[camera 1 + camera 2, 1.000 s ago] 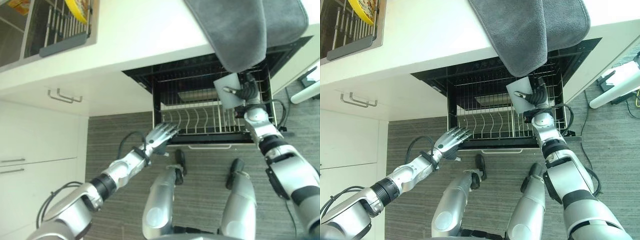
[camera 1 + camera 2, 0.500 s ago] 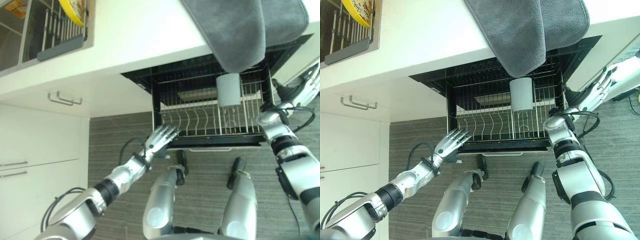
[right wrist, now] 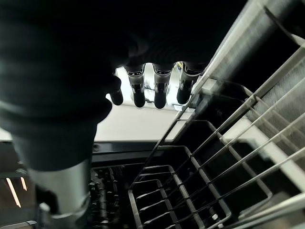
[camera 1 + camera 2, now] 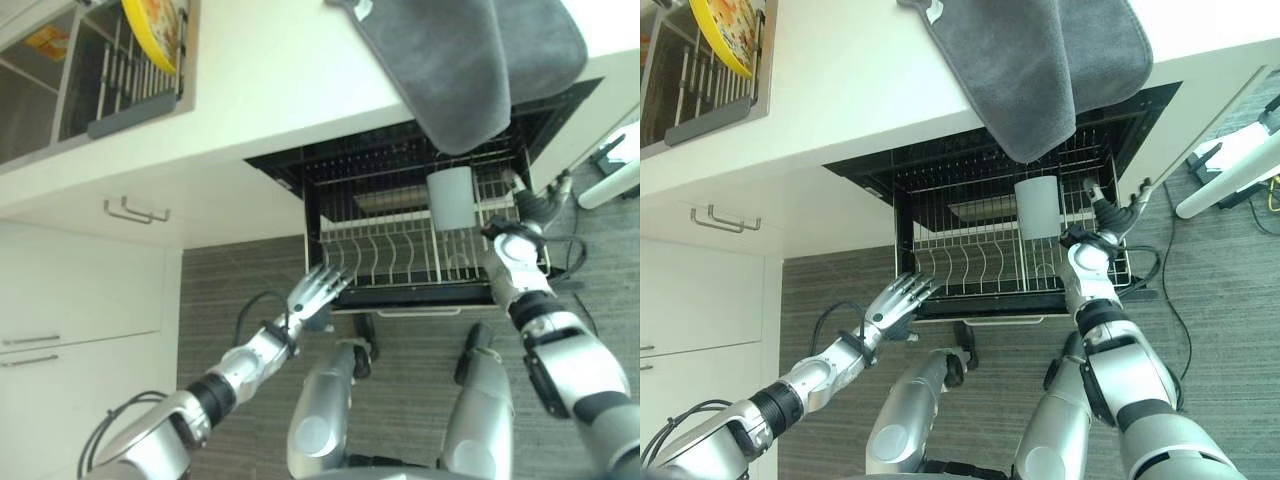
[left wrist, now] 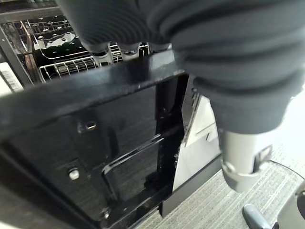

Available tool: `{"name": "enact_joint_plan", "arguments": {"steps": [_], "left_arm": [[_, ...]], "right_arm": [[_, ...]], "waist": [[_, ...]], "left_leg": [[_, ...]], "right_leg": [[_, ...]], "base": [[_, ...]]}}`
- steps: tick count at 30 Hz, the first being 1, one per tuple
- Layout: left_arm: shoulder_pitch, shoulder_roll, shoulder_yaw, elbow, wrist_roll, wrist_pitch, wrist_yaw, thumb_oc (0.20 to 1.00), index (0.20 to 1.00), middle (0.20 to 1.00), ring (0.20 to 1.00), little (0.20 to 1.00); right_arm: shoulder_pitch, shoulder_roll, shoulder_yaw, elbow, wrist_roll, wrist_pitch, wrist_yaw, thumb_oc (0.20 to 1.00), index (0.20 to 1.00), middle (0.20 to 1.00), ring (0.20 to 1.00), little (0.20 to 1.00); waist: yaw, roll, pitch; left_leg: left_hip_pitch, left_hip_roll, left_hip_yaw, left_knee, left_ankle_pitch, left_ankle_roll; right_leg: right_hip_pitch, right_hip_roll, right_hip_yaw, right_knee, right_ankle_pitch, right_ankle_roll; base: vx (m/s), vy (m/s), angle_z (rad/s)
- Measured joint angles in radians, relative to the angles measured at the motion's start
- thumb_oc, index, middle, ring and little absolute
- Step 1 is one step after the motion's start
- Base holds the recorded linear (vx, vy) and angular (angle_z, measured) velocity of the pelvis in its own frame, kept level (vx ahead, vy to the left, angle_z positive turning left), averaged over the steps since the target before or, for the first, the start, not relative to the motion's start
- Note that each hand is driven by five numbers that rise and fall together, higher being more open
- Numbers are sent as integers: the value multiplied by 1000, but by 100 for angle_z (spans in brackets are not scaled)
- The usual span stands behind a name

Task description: Place the dishes in the dishwasher.

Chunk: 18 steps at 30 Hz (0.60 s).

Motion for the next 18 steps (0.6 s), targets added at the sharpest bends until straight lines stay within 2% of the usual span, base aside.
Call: {"name": "enact_joint_plan", "arguments": {"steps": [4, 7, 10, 13, 15, 18], "left_arm": [[53, 7, 21, -6, 0, 0, 12, 1000, 1000, 1000, 1000, 1000], [108, 16, 47, -10, 0, 1, 43, 1000, 1000, 1000, 1000, 1000], [155, 23, 72, -10, 0, -3, 90, 1000, 1000, 1000, 1000, 1000], [227, 33, 119, -18, -4, -32, 179, 1000, 1000, 1000, 1000, 1000], [287, 34, 187, -35, -59, -107, 231, 1000, 1000, 1000, 1000, 1000], [381, 22, 327, -89, -248, -254, 247, 1000, 1000, 1000, 1000, 1000]], "right_arm": [[114, 57, -5, -167, 100, -1, 152, 1000, 1000, 1000, 1000, 1000], [190, 104, 8, -257, 112, -10, 187, 1000, 1000, 1000, 1000, 1000], [273, 136, 14, -303, 137, -24, 191, 1000, 1000, 1000, 1000, 1000], [354, 146, 18, -370, 138, -45, 193, 1000, 1000, 1000, 1000, 1000], [427, 142, 23, -461, 136, -56, 197, 1000, 1000, 1000, 1000, 1000], [560, 139, 57, -567, 127, -104, 222, 1000, 1000, 1000, 1000, 1000]], "waist": [[-8, -15, 1], [-8, -57, -6], [-9, -91, -10], [-8, -125, -24], [-6, -137, -49], [-5, -146, -169]], "left_leg": [[58, 1, -6, -2, -2, 1], [92, 4, -8, -13, 0, -1], [133, 16, -12, -19, 0, -4], [208, 22, -13, -68, 1, -15], [275, 24, -13, -118, 11, -27], [335, 17, -5, -179, 35, -25]], "right_leg": [[68, -1, -15, -4, -3, -3], [99, 0, -20, -6, -15, -21], [158, 11, -34, -31, -11, -20], [235, 22, -47, -80, 2, -17], [308, 37, -61, -139, 15, -13], [372, 51, -80, -215, 33, -8]], "base": [[27, 6, 4], [1, -45, 4], [10, -82, 5], [59, -57, -1], [60, -19, -1], [20, 9, -1]]}}
